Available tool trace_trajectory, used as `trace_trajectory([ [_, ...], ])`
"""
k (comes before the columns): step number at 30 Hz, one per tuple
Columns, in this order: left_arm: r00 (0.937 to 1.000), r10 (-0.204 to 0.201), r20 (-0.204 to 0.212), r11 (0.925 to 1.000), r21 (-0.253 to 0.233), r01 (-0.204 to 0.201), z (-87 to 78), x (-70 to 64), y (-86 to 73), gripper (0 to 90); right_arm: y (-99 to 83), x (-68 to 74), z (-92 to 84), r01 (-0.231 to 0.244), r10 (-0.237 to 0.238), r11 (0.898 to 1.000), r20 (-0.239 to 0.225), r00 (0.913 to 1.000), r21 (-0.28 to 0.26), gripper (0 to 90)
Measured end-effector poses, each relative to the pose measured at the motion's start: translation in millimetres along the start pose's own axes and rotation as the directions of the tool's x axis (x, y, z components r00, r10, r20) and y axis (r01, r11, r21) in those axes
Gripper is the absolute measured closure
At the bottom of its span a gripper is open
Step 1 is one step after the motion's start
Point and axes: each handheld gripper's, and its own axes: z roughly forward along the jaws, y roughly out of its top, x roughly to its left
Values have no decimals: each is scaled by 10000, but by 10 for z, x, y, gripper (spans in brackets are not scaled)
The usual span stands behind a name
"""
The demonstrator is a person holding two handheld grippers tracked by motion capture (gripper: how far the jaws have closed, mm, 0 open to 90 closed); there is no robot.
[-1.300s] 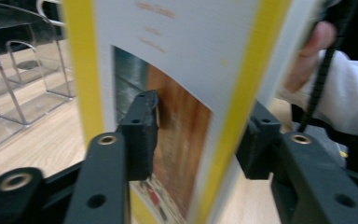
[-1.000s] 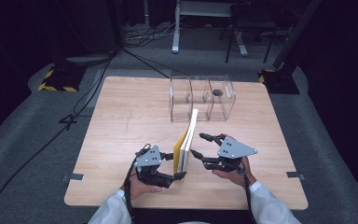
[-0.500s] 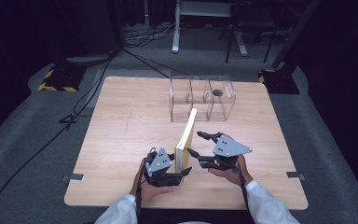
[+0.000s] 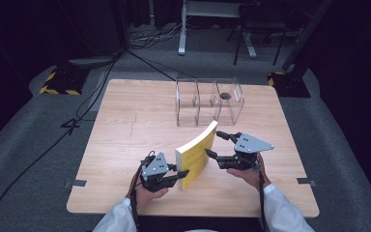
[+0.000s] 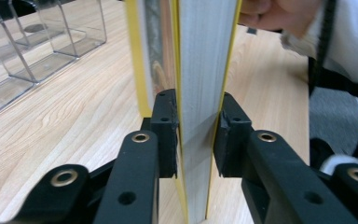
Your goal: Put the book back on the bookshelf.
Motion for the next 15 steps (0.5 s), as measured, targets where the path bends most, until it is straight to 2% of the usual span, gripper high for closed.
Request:
trace_trajectory([
  [4, 9977, 300, 612, 9994, 165, -310, -93, 33, -20, 748, -95, -166, -52, -368, 379, 9992, -714, 9967, 166, 213],
  [6, 9951, 427, 895, 9988, 209, -447, -120, 50, -24, 748, -136, -241, -38, -574, 617, 9978, -1427, 9878, 337, 203],
  [8, 9928, 542, 1068, 9979, 291, -576, -147, 81, -25, 748, -149, -258, -17, -463, 526, 9982, -1884, 9807, 380, 205],
  [9, 9928, 542, 1068, 9979, 291, -576, -147, 81, -25, 748, -149, -258, -17, -463, 526, 9982, -1884, 9807, 380, 205],
  [12, 9910, 568, 1216, 9975, 357, -616, -165, 120, -26, 746, -163, -261, 61, -342, 457, 9984, -2833, 9579, 454, 287],
  [14, 9900, 725, 1213, 9957, 486, -788, -183, 143, -15, 746, -171, -247, 105, -228, 399, 9981, -3151, 9482, 576, 295],
  [15, 9902, 683, 1218, 9959, 499, -749, -191, 154, -18, 745, -175, -233, 132, -157, 362, 9978, -3310, 9429, 644, 327],
])
